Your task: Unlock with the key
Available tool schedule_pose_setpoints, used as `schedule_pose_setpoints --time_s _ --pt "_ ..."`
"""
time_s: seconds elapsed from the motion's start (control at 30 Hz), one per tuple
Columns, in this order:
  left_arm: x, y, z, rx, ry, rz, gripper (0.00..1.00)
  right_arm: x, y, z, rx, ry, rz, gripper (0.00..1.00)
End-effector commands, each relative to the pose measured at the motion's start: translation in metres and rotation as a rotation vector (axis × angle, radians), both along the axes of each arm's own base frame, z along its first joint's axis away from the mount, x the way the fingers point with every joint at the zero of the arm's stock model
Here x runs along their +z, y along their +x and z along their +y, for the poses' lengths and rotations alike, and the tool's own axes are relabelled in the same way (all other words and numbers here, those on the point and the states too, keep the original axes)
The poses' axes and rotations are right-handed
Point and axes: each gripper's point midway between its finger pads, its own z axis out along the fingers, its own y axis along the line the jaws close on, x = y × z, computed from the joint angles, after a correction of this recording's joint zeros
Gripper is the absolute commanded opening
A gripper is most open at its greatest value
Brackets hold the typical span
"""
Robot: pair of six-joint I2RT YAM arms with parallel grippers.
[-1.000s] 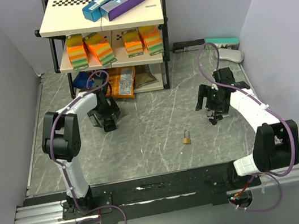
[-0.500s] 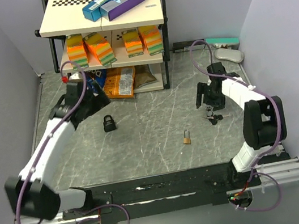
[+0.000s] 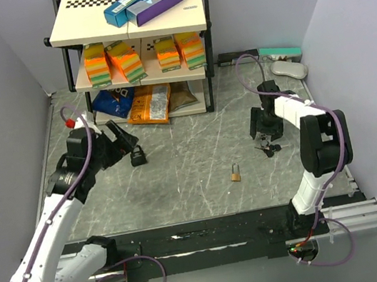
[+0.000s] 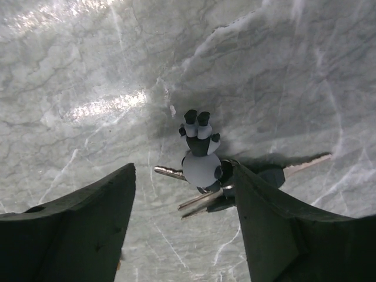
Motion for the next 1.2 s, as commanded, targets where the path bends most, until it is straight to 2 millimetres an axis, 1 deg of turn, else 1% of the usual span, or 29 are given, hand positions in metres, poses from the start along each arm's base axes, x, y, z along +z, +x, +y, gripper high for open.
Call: schedule_pose_setpoints --time_s 0.0,0.1,0.17,0.2,0.27,0.3,0.37,0.4,0.47,0.5,0.53,0.57,0.63,0.67,0.73,0.77,0.8,0.83,0.87,0.93,0.97,1.0,1.03,1.07,1.1,1.13,1.17 --pt "0.01 -0.012 -0.012 -0.053 -0.075 -0.013 0.96 -0.001 0.005 0.001 0.003 0.017 0.007 0.69" --pt "0.018 -0.016 -0.022 -0.12 -0.103 -0.038 0.96 -0.006 0.002 0.001 0.006 0.018 0.029 0.66" --pt "0.022 -0.017 -0.026 -0.144 -0.11 -0.054 0.96 -0.011 -0.001 0.001 0.004 0.016 0.05 0.64" --pt "0.022 -0.018 -0.028 -0.158 -0.114 -0.056 0.96 -0.012 -0.001 0.001 0.004 0.018 0.052 0.59" --pt "0.022 -0.019 -0.029 -0.169 -0.117 -0.058 0.96 -0.015 -0.002 0.001 0.005 0.017 0.063 0.55" --pt "0.021 -0.02 -0.03 -0.175 -0.12 -0.052 0.96 -0.015 -0.001 0.001 0.007 0.015 0.064 0.5" --pt "0.021 -0.023 -0.031 -0.185 -0.122 -0.047 0.96 -0.016 -0.001 0.005 0.019 0.037 0.067 0.44" --pt "0.021 -0.025 -0.032 -0.193 -0.126 -0.043 0.96 -0.015 0.001 0.006 0.021 0.044 0.064 0.38" --pt "0.026 -0.028 -0.034 -0.208 -0.134 -0.053 0.96 -0.01 0.003 0.011 0.031 0.069 0.049 0.29" --pt "0.03 -0.03 -0.034 -0.216 -0.14 -0.068 0.96 -0.008 0.004 0.012 0.03 0.077 0.043 0.19" --pt "0.037 -0.033 -0.038 -0.238 -0.155 -0.089 0.96 -0.005 0.003 0.013 0.03 0.081 0.041 0.13" --pt "0.041 -0.034 -0.039 -0.25 -0.164 -0.105 0.96 0.002 0.005 0.015 0.028 0.094 0.019 0.06" --pt "0.054 -0.039 -0.044 -0.288 -0.192 -0.148 0.96 0.011 0.005 0.017 0.031 0.105 -0.003 0.0" --pt "0.059 -0.041 -0.046 -0.301 -0.203 -0.163 0.96 0.022 0.004 0.019 0.032 0.116 -0.024 0.0" --pt "0.065 -0.043 -0.052 -0.326 -0.236 -0.176 0.96 0.036 0.005 0.023 0.041 0.136 -0.057 0.0" --pt "0.073 -0.044 -0.058 -0.356 -0.26 -0.205 0.96 0.05 0.004 0.025 0.042 0.147 -0.087 0.0" --pt "0.073 -0.043 -0.061 -0.36 -0.279 -0.201 0.96 0.058 0.003 0.029 0.049 0.173 -0.106 0.0" --pt "0.077 -0.043 -0.066 -0.377 -0.292 -0.218 0.97 0.066 0.002 0.033 0.056 0.187 -0.125 0.0" --pt "0.087 -0.045 -0.076 -0.422 -0.314 -0.257 0.97 0.082 -0.001 0.035 0.056 0.206 -0.162 0.0" --pt "0.099 -0.046 -0.089 -0.456 -0.343 -0.292 0.98 0.098 -0.006 0.046 0.072 0.265 -0.194 0.0" --pt "0.104 -0.053 -0.101 -0.499 -0.358 -0.305 0.97 0.111 -0.009 0.051 0.076 0.289 -0.227 0.0" --pt "0.117 -0.05 -0.11 -0.513 -0.374 -0.345 0.97 0.117 -0.012 0.055 0.081 0.308 -0.238 0.0" --pt "0.122 -0.051 -0.117 -0.534 -0.383 -0.358 0.97 0.125 -0.016 0.063 0.099 0.339 -0.247 0.0" --pt "0.131 -0.057 -0.127 -0.572 -0.397 -0.375 0.97 0.139 -0.019 0.068 0.108 0.355 -0.279 0.0" --pt "0.133 -0.053 -0.136 -0.588 -0.405 -0.38 0.97 0.145 -0.024 0.072 0.115 0.368 -0.28 0.0" --pt "0.135 -0.053 -0.143 -0.601 -0.411 -0.382 0.97 0.157 -0.029 0.08 0.139 0.391 -0.305 0.0" --pt "0.141 -0.058 -0.153 -0.631 -0.42 -0.391 0.97 0.166 -0.03 0.083 0.142 0.407 -0.322 0.0"
